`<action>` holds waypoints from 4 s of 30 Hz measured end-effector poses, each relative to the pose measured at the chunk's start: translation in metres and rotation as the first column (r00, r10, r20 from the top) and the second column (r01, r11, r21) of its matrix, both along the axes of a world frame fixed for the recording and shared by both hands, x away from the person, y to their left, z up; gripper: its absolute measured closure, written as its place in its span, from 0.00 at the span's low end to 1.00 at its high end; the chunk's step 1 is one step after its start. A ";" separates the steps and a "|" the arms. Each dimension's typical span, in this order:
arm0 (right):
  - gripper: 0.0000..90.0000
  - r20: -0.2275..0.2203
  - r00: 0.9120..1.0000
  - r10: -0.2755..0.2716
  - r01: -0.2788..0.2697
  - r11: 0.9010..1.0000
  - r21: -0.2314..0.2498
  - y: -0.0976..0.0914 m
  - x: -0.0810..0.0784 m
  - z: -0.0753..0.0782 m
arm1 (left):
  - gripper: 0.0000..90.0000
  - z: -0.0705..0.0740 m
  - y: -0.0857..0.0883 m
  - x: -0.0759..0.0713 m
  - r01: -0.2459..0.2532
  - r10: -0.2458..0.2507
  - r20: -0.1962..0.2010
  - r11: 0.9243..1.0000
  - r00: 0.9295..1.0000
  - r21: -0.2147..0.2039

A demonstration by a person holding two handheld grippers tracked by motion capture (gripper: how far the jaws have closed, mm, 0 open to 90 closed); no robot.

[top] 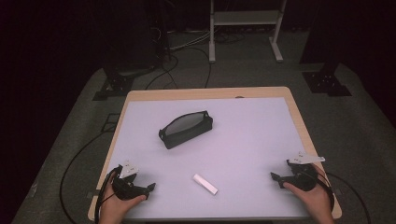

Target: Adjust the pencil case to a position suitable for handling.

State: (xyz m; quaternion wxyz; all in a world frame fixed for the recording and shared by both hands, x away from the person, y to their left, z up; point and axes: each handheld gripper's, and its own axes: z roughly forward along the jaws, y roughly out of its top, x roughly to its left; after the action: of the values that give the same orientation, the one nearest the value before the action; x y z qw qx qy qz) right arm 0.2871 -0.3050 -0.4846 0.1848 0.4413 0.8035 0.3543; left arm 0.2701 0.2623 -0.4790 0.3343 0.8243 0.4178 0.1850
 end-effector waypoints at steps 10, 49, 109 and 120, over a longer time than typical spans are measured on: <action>0.14 0.002 1.000 0.000 0.000 1.000 0.001 0.000 0.000 0.000 | 0.15 0.003 0.005 -0.002 0.017 -0.017 0.016 1.000 1.000 -0.017; 0.14 0.003 1.000 -0.002 0.002 1.000 0.002 0.000 0.000 0.000 | 0.29 0.033 -0.012 0.024 0.078 -0.075 0.056 0.996 0.996 -0.049; 0.14 0.002 1.000 0.000 0.000 1.000 0.002 0.000 0.000 0.000 | 0.49 0.088 -0.048 0.116 0.163 -0.146 0.197 0.984 0.969 -0.073; 0.14 0.002 1.000 0.000 0.000 1.000 0.003 0.000 0.000 0.000 | 0.50 0.088 -0.059 0.134 0.173 -0.153 0.211 0.982 0.966 -0.082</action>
State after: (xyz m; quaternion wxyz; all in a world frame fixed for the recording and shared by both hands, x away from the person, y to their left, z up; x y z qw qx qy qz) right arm 0.2869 -0.3055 -0.4849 0.1849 0.4411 0.8029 0.3558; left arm 0.4037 0.2037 -0.3907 0.4300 0.8150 0.3208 0.2191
